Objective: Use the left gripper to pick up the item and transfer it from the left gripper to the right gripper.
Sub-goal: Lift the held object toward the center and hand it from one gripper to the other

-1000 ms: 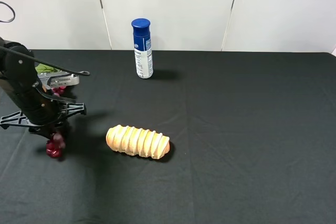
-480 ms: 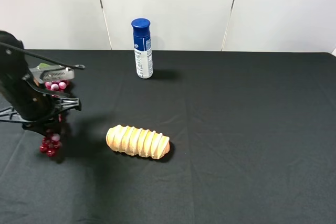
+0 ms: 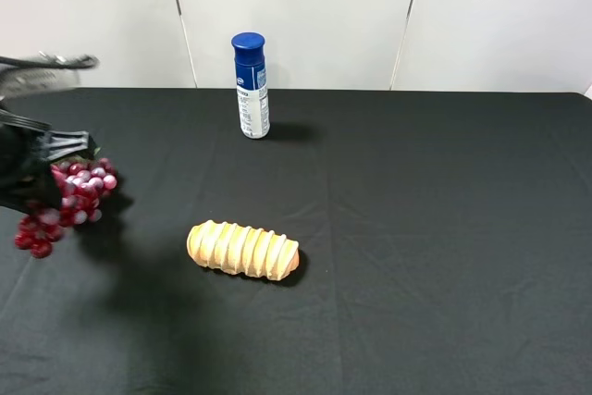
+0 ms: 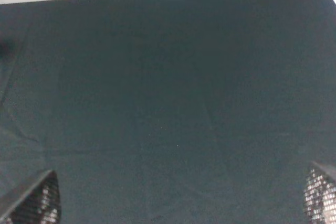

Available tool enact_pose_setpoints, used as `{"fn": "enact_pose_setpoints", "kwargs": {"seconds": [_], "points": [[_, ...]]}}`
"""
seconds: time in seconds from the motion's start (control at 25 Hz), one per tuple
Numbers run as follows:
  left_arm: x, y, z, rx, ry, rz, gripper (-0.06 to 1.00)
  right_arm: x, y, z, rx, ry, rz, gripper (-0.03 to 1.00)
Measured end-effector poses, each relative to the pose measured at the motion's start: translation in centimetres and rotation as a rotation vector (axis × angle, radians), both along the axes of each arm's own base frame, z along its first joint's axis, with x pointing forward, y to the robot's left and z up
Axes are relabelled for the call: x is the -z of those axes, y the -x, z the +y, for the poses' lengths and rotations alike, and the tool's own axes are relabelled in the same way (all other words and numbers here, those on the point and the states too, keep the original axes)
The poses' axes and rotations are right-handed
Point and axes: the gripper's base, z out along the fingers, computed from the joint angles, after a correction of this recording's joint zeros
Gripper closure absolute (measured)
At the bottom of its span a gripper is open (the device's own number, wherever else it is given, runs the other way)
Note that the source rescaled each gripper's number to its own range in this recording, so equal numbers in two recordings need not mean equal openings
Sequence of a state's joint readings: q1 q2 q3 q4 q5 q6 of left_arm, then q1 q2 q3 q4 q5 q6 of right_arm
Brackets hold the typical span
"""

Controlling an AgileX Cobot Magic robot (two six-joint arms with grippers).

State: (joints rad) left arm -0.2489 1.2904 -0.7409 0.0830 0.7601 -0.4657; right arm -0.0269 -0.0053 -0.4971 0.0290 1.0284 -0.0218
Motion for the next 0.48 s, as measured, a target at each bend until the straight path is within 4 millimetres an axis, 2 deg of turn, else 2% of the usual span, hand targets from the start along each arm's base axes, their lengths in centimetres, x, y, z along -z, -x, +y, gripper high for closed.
{"fn": "enact_pose_setpoints", "kwargs": {"seconds": [0.28,0.48], "points": [[-3.8,3.8,1.0,0.017,0.0,-0.032,0.94,0.0,0.0,0.0,0.0,0.0,0.0,-0.03],[-6.7,5.2,1.4,0.073,-0.017,-0.02,0.94,0.0,0.0,0.0,0.0,0.0,0.0,-0.03]]}}
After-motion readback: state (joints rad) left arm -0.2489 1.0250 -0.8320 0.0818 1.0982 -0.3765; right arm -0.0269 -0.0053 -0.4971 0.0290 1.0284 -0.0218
